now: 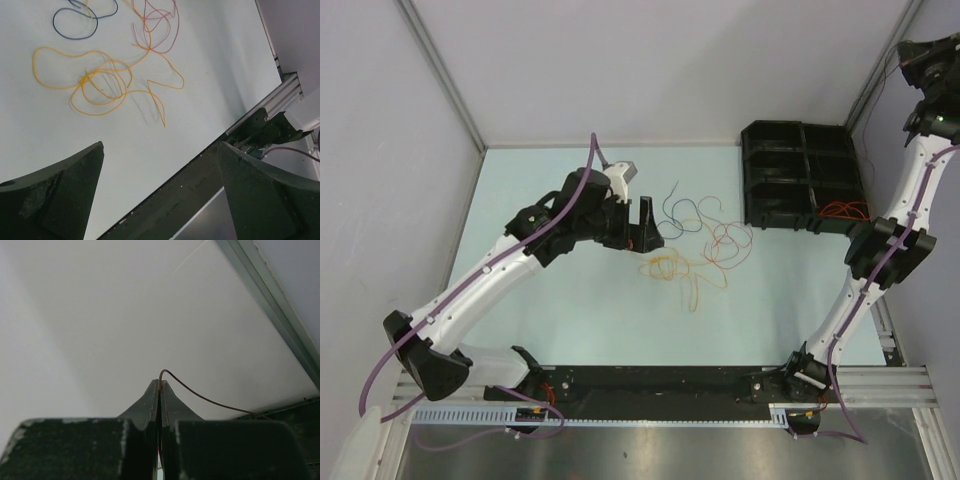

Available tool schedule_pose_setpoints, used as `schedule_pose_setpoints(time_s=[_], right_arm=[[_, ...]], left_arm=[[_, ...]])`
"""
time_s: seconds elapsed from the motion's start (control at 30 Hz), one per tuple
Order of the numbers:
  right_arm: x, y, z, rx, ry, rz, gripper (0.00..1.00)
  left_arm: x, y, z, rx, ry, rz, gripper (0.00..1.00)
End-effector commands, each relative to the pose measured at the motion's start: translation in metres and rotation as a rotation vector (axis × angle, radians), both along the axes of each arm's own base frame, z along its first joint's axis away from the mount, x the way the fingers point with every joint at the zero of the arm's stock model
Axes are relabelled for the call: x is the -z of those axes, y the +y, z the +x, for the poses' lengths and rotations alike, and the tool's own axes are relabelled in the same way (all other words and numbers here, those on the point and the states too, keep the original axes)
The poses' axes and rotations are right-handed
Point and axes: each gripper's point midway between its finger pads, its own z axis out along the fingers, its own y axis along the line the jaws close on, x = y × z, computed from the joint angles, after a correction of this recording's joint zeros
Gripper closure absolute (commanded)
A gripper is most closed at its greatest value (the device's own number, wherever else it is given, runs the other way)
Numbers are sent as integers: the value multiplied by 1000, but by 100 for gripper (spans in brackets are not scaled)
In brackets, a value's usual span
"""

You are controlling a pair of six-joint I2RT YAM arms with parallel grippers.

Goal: Untangle the cables

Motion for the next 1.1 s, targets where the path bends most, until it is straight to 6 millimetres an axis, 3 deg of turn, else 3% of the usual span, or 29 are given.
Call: schedule_pose_setpoints(time_s=[0.0,0.1,0.3,0.43,0.47,0.53,0.6,0.63,0.67,0.7,0.73,0.83,0.87,1.0,1.07], right_arm=[[-10,-8,7,39,-71,-41,100],[-1,-8,16,32,-75,-48,100],[13,19,38,-71,-123,-81,100],[42,27,50,-96,-65,-66,100],[39,31,48,-101,-65,-72,100],[59,32,50,-95,-17,-82,100],[59,33,43,-90,-2,-95,100],[75,30,41,-84,37,-82,100],[79,28,38,-79,43,-84,100],[63,25,26,-66,19,-91,100],[93,19,24,-51,74,-59,100],[86,2,-1,11,52,-41,100],[101,-3,-6,22,77,-22,100],[99,-17,-25,62,100,-31,100],[74,-17,-38,89,104,-87,100]], left_arm=[[-8,10,-5,-65,3,-50,0],[-6,16,-9,-91,10,-50,0],[0,24,-11,-140,17,-52,0],[7,28,-12,-165,31,-56,0],[8,29,-13,-168,33,-57,0],[11,30,-14,-175,40,-57,0],[10,32,-15,-182,33,-59,0],[11,33,-15,-182,31,-57,0],[11,34,-15,-185,31,-55,0],[10,34,-14,-189,27,-58,0],[11,35,-14,-186,23,-52,0],[14,34,-13,-177,21,-43,0],[13,34,-14,-173,19,-43,0],[12,34,-14,-164,12,-45,0],[14,33,-16,-150,16,-42,0]])
